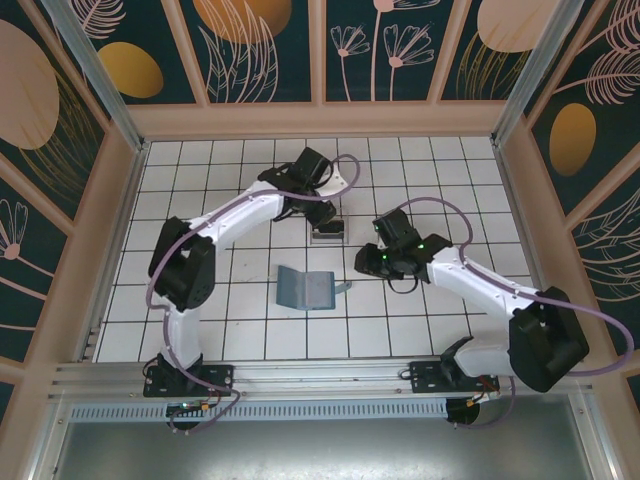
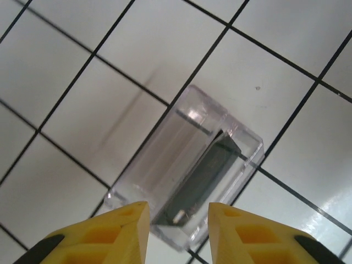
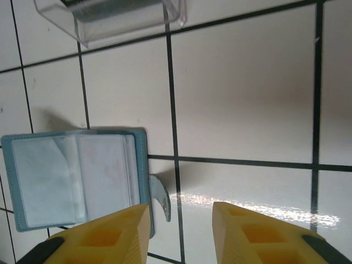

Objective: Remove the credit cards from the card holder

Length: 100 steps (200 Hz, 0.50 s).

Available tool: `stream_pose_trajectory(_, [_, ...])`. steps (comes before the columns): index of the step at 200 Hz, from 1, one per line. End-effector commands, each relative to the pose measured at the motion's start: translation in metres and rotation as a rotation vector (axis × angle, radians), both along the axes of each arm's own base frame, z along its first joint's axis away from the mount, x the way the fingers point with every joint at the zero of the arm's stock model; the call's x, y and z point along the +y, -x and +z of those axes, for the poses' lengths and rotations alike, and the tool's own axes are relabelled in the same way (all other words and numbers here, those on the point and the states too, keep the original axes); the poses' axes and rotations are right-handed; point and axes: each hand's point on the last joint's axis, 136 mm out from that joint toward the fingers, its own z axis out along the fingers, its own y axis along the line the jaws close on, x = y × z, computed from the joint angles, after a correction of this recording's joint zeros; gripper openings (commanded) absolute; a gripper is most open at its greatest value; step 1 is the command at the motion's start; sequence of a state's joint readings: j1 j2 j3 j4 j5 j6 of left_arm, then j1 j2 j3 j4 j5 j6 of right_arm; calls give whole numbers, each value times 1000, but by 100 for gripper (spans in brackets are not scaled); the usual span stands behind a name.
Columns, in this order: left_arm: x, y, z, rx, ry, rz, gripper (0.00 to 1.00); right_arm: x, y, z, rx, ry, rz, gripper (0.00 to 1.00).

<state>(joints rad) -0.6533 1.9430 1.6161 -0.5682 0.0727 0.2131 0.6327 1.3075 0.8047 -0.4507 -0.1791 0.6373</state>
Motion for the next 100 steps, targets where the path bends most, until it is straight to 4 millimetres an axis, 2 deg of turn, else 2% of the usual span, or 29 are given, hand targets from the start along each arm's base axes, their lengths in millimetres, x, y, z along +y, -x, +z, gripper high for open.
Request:
stream_pose_trajectory(1, [7, -6, 49, -79, 184, 201, 36, 12, 10, -11, 41, -21, 46, 37])
stream_pose_trajectory(5, [8, -3, 48, -74, 198, 213, 37, 13, 11, -13, 46, -21, 52, 37])
stream_pose_trajectory(6, [8, -3, 53, -81, 208, 215, 37, 13, 11, -13, 48, -21, 53, 37])
stream_pose_trajectory(9, [10, -1, 49, -73, 215, 225, 37, 14, 12, -14, 52, -20, 56, 37])
stream_pose_trajectory(17, [13, 3, 57, -83, 260, 253, 38, 17, 14, -17, 60, -19, 64, 37])
stream_pose_trajectory(21, [15, 3, 54, -79, 267, 276, 39, 18, 15, -19, 64, -16, 67, 37])
stream_pose_trajectory(25, [18, 6, 67, -98, 301, 292, 39, 19, 15, -20, 66, -17, 69, 37])
stream_pose_trajectory(51, [21, 17, 76, -60, 404, 352, 42, 25, 17, -33, 90, -13, 85, 37])
stream_pose_trajectory(100, [30, 38, 67, 34, 474, 447, 38, 33, 17, -47, 111, 8, 99, 33])
